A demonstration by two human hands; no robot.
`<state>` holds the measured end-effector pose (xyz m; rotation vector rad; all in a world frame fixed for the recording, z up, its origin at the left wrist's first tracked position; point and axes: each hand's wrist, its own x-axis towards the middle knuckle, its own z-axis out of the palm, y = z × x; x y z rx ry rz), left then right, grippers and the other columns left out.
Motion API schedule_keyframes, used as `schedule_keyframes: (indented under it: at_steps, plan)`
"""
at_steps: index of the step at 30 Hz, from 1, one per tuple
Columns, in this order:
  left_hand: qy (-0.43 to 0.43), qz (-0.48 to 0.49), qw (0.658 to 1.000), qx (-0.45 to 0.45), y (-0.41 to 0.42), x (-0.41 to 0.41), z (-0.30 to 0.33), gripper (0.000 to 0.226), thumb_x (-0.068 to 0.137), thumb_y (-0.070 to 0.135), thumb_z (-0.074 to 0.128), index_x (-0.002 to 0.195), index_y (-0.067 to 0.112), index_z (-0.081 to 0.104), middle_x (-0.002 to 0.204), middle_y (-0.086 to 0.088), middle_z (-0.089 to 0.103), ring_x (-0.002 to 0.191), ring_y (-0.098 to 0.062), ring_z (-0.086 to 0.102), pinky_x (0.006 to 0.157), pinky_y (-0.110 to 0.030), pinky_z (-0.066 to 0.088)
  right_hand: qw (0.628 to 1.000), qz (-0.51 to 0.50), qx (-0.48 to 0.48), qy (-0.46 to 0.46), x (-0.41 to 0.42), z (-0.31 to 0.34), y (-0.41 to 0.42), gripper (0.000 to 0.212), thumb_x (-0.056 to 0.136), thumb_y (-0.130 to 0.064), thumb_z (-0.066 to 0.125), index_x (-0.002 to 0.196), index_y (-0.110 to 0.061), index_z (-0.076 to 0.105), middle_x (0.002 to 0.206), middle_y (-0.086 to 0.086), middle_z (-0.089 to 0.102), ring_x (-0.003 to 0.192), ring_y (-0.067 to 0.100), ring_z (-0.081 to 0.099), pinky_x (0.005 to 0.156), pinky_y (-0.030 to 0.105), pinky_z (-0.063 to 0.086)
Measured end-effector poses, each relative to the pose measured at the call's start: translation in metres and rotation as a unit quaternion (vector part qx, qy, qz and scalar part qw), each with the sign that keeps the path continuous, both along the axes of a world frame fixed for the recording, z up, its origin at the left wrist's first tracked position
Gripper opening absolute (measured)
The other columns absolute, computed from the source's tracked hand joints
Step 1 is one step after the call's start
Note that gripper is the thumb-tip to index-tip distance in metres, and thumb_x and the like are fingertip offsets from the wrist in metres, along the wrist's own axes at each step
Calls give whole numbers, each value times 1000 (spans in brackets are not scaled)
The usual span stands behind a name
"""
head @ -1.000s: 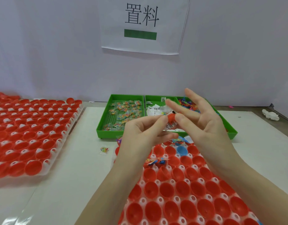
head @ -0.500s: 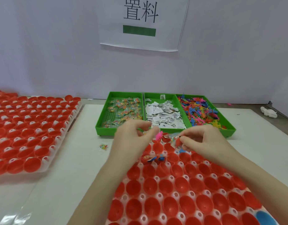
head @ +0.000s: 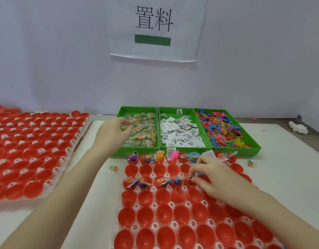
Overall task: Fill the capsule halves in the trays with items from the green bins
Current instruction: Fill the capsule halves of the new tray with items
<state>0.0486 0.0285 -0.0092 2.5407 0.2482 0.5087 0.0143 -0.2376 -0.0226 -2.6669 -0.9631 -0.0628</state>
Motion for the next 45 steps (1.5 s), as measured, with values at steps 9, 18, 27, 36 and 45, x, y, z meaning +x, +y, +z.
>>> schedule_keyframes:
  at_steps: [9,18,27,36,45]
  plan:
    - [208,-16,963,169,11,32,-27,43,84,55,55,109,22,66,110,2,66,89,-16,57,71,-27,43,994,14,-106,6,9,26,-1,44,86,-50,54,125,-30,56,103,-14,55,99,5,49,81,19,33]
    - [68,29,997,6,14,26,-33,34,75,20,76,103,3,67,108,-12,64,100,-28,57,80,-32,42,953,-288,98,4,110,24,-64,22,87,-30,61,98,-12,69,102,5,69,93,19,61,80,29,46]
    - [83,85,985,121,15,16,-22,26,90,22,59,80,-1,63,73,-14,59,78,-34,62,65,-36,47,913,-406,-4,28,137,-4,-87,21,80,-26,71,79,-4,73,81,13,68,72,27,58,57,29,39]
    - [-160,93,964,-191,-3,-7,-15,20,98,24,42,84,14,52,74,-2,65,53,-21,56,55,-27,47,864,-345,362,50,124,12,-65,15,80,-11,67,65,-8,64,62,7,65,63,14,61,71,31,49]
    - [-131,-13,870,-475,-34,-53,1,29,101,13,32,91,21,58,65,1,59,38,0,42,39,-11,35,879,-252,332,232,133,21,0,39,87,10,47,123,-4,51,89,10,59,62,13,58,45,20,48]
